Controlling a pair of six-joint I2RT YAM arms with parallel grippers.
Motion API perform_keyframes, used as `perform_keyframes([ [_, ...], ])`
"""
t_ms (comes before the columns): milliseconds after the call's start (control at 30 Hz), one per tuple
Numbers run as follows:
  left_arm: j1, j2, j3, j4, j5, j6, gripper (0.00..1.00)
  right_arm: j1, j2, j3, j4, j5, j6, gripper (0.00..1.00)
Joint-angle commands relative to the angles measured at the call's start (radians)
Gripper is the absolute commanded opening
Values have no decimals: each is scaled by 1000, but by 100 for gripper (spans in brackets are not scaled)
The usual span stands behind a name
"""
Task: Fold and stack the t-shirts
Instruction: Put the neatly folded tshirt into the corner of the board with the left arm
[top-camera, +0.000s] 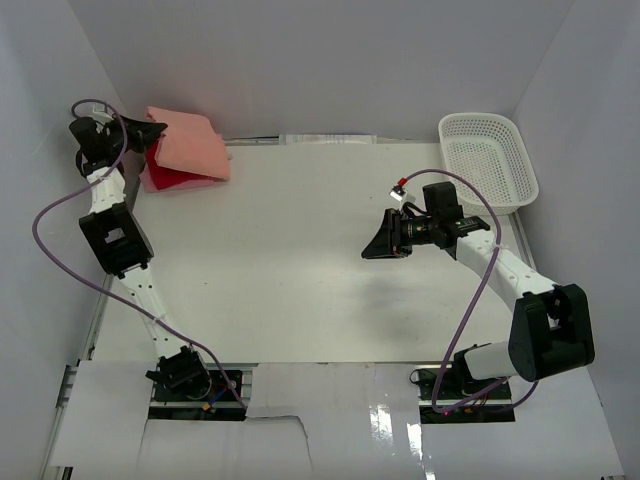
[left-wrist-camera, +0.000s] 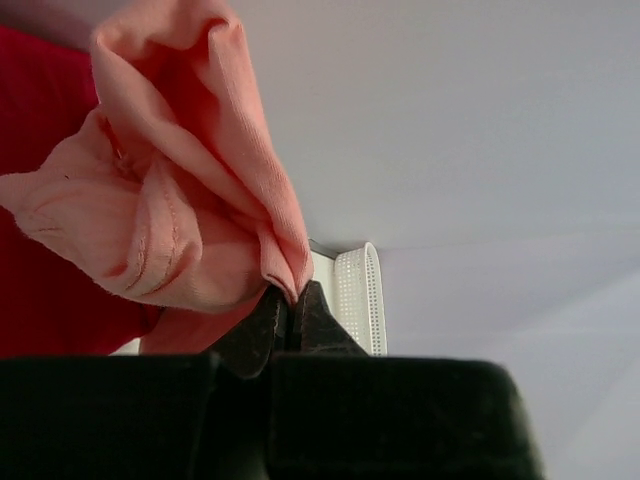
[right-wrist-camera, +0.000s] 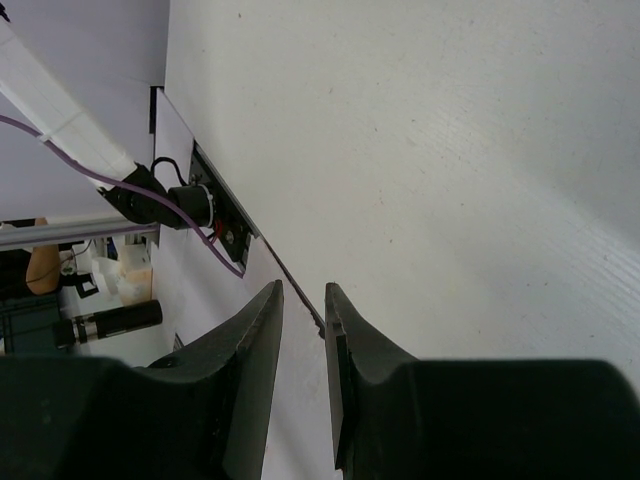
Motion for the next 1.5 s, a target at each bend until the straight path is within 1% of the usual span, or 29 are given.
perform_keyframes([
  [0, 8, -39, 72, 51, 16, -11, 0, 6, -17, 7, 19, -18, -1, 30],
  [133, 4, -41, 81, 136, 58, -41, 0, 15, -22, 0, 27, -13, 7, 30],
  [367, 15, -42, 30, 138, 35, -23, 0, 17, -35, -26, 30, -13, 7, 30],
  [533, 36, 19, -2, 141, 13, 29, 0, 17, -42, -29, 22, -17, 9, 30],
  [633, 64, 24, -72, 141, -34, 45, 0, 17, -40, -19, 4, -18, 4, 30],
  [733, 90, 33, -125, 136, -53, 41, 0, 18, -43, -10, -18, -16, -2, 30],
  [767, 97, 33, -154, 118, -75, 43, 0, 17, -45, -5, -24, -11, -5, 30],
  [833, 119, 47, -163, 89, -99, 58, 0, 17, -42, 0, -32, -11, -5, 30],
  [867, 125, 59, -152, 2, -141, 74, 1, 17, -42, 0, -32, -13, -4, 30],
  [900, 133, 73, -105, -30, -157, 127, 2, 17, -45, 0, -29, -13, 4, 30],
  [933, 134, 105, -74, -63, -171, 153, 2, 18, -45, 0, -29, -14, 7, 30],
  [967, 136, 119, -39, -133, -183, 176, 2, 18, -46, 0, -29, -17, 9, 30],
  [1000, 136, 129, 17, -155, -207, 195, 2, 18, -45, 1, -27, -19, 9, 30],
  [1033, 136, 136, 41, -170, -215, 228, 2, 18, -42, 1, -33, -21, 7, 30],
  [1067, 136, 136, 62, -223, -230, 247, 2, 18, -40, 3, -36, -21, 1, 30],
  [1133, 136, 119, 78, -248, -287, 293, 3, 20, -29, 3, -39, -25, -8, 30],
  [1200, 136, 113, 89, -261, -303, 301, 6, 18, -23, -9, -29, -33, -5, 30],
  [1233, 134, 120, 102, -261, -298, 296, 12, 18, -22, -14, -23, -34, -1, 30],
  [1300, 130, 129, 102, -265, -297, 282, 14, 20, -22, -20, -7, -37, 4, 30],
  [1400, 122, 111, 61, -275, -313, 299, 17, 21, -23, -31, 5, -41, 10, 30],
  [1467, 117, 103, 36, -282, -324, 310, 27, 21, -31, -37, 7, -39, 12, 30],
])
